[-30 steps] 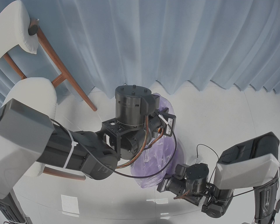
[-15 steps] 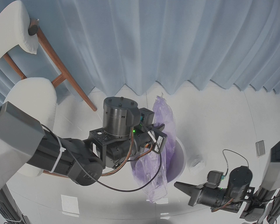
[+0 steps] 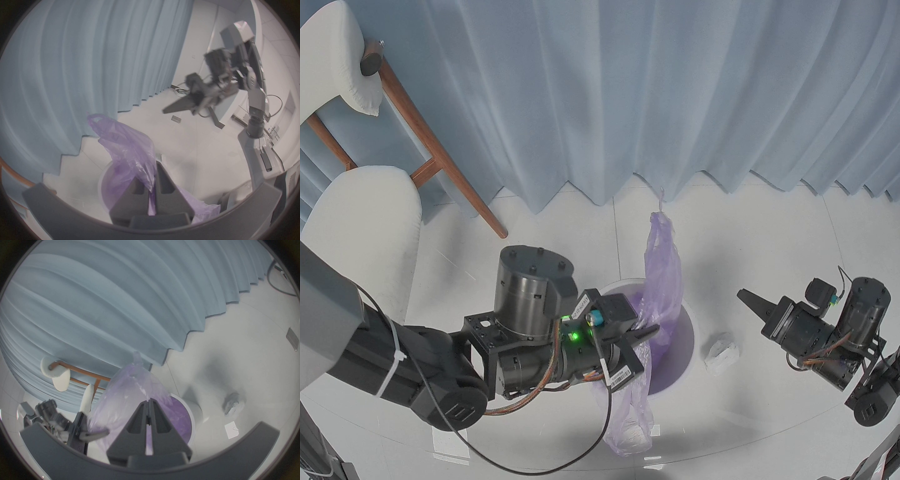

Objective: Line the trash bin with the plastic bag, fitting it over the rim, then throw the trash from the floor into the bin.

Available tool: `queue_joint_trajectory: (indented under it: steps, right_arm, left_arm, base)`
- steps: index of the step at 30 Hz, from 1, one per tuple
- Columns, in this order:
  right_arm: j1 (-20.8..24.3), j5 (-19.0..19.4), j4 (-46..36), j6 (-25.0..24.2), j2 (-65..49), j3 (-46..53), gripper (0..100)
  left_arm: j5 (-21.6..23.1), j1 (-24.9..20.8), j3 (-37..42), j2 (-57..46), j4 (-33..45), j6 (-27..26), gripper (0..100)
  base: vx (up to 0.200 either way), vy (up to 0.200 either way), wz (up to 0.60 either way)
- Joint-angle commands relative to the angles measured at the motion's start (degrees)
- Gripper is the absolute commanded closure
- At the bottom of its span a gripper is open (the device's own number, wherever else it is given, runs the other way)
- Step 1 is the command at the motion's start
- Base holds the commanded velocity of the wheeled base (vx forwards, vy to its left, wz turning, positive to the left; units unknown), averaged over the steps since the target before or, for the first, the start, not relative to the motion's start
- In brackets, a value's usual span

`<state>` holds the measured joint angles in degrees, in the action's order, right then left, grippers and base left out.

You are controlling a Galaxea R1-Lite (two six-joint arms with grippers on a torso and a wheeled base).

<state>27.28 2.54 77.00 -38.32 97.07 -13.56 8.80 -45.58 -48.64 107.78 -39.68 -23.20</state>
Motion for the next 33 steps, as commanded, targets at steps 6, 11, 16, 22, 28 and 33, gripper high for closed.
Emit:
queue_joint_trajectory:
  steps: [6,11,16,22,28,33]
  right_arm:
    - [-1.62,3.88,-40.87,3.25,-9.80,-27.84,100]
    - [-1.09,3.88,-50.28,6.23,-10.41,-33.11,0]
    - [0.32,3.88,-53.00,7.55,-13.49,-34.08,0]
    - [3.04,3.70,-66.36,7.73,-16.30,-37.07,0]
    - [6.91,2.56,-76.73,7.90,-15.69,-38.12,0]
    - [10.16,0.89,-77.00,8.70,-11.82,-38.83,0]
  left_arm:
    - [0.69,-5.57,6.72,-2.13,-3.12,-3.61,100]
    - [-0.89,-5.75,6.80,-1.96,-3.91,-3.34,100]
    - [-2.65,-5.84,8.39,-2.13,-4.00,-3.52,100]
    - [-4.85,-6.36,9.09,-1.96,-5.06,-3.17,100]
    - [-6.78,-6.45,8.91,-2.04,-5.93,-2.90,100]
    - [-7.22,-6.45,9.00,-2.13,-6.29,-2.82,100]
  base:
    - [0.000,0.000,0.00]
    - [0.000,0.000,0.00]
    - [0.000,0.000,0.00]
    - [0.000,0.000,0.00]
    - [0.000,0.000,0.00]
    - [0.000,0.000,0.00]
